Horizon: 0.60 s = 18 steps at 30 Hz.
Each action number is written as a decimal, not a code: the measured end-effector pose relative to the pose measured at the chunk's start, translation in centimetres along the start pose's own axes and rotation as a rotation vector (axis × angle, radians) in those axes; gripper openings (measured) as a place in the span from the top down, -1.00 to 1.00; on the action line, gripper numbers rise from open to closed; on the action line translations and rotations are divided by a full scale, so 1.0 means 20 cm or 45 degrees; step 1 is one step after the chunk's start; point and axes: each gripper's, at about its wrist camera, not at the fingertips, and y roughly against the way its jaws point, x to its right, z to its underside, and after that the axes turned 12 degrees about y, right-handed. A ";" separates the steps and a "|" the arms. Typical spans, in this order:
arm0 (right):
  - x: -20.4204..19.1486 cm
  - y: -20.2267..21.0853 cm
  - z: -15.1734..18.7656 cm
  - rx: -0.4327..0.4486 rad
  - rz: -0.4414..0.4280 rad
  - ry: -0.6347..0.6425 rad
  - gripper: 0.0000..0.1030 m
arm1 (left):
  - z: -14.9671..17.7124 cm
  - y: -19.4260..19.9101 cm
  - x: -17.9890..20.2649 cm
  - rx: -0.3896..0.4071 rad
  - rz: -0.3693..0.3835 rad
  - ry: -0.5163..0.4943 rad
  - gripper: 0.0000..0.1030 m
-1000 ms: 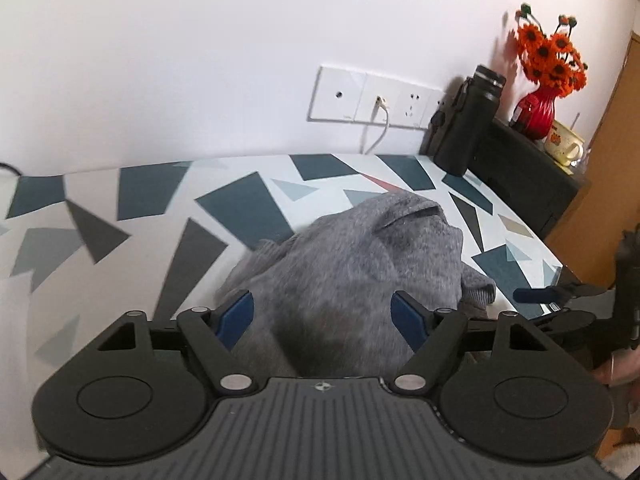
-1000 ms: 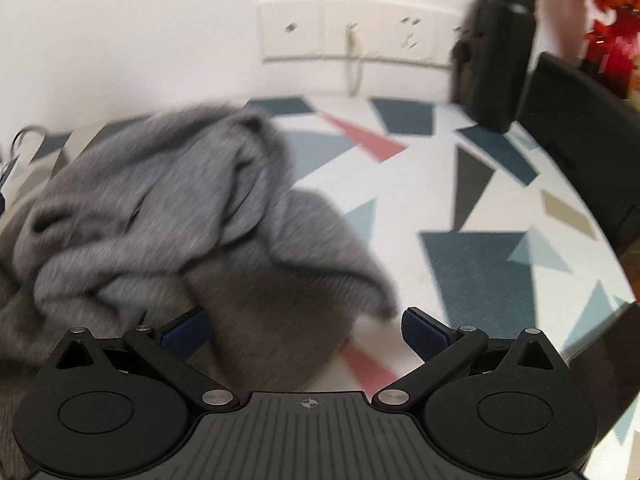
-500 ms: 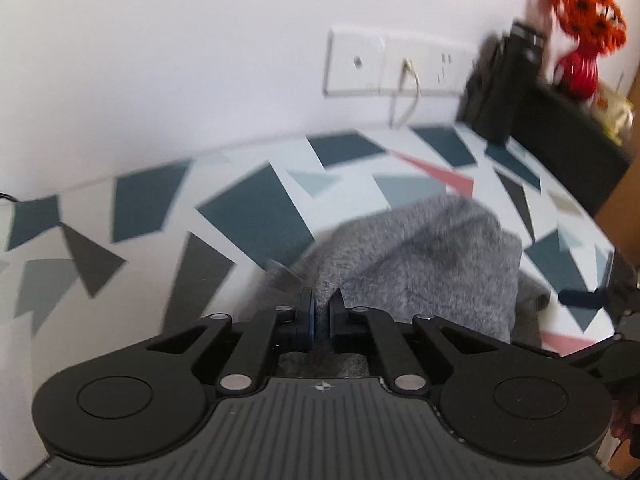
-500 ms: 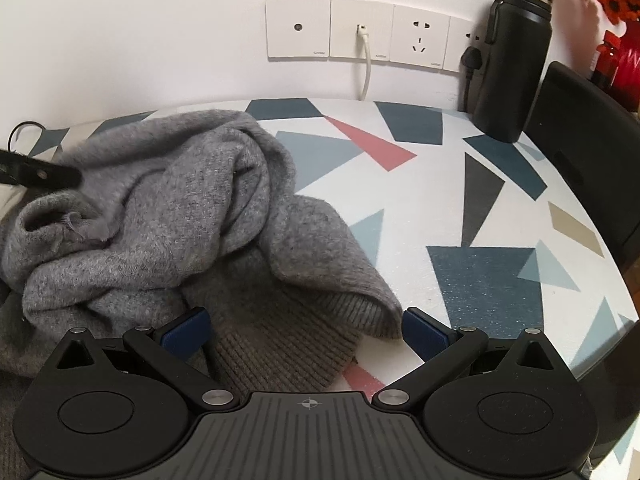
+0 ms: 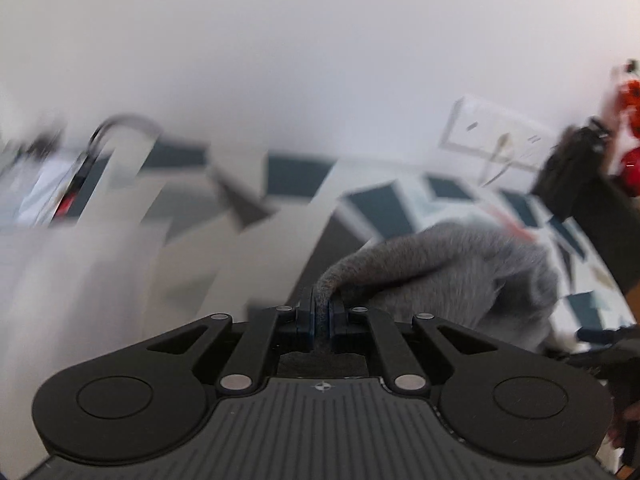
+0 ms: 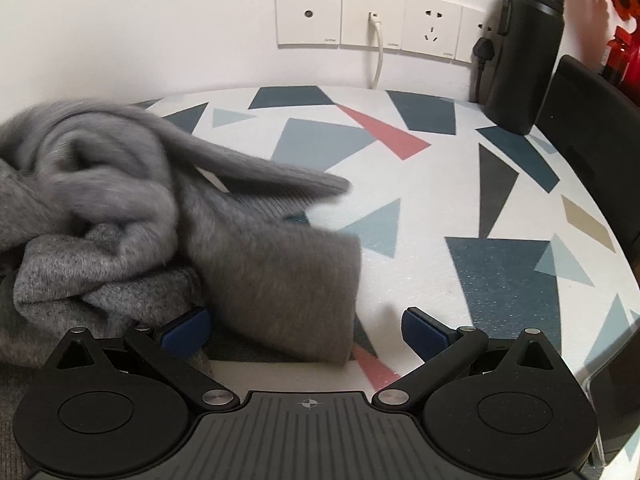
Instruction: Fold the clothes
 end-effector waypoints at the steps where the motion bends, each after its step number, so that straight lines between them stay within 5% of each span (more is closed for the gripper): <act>1: -0.01 0.00 0.00 -0.004 -0.001 0.004 -0.98 | 0.03 -0.01 -0.03 -0.009 -0.016 -0.002 0.87; 5: -0.02 -0.01 0.01 -0.012 -0.002 0.008 -0.98 | 0.09 -0.05 -0.05 -0.081 -0.021 -0.046 0.79; 11: -0.03 0.01 -0.01 0.003 0.005 0.019 -0.97 | 0.06 -0.08 0.08 -0.049 -0.018 -0.254 0.57; 14: -0.04 0.01 -0.01 0.016 0.007 0.028 -0.95 | 0.03 -0.11 0.15 -0.041 0.009 -0.339 0.31; 17: -0.04 0.01 -0.02 0.031 0.004 0.039 -0.80 | 0.00 -0.16 0.21 -0.051 0.034 -0.395 0.21; 18: -0.04 0.01 -0.03 0.037 -0.006 0.040 -0.61 | -0.01 -0.18 0.22 -0.050 0.037 -0.407 0.19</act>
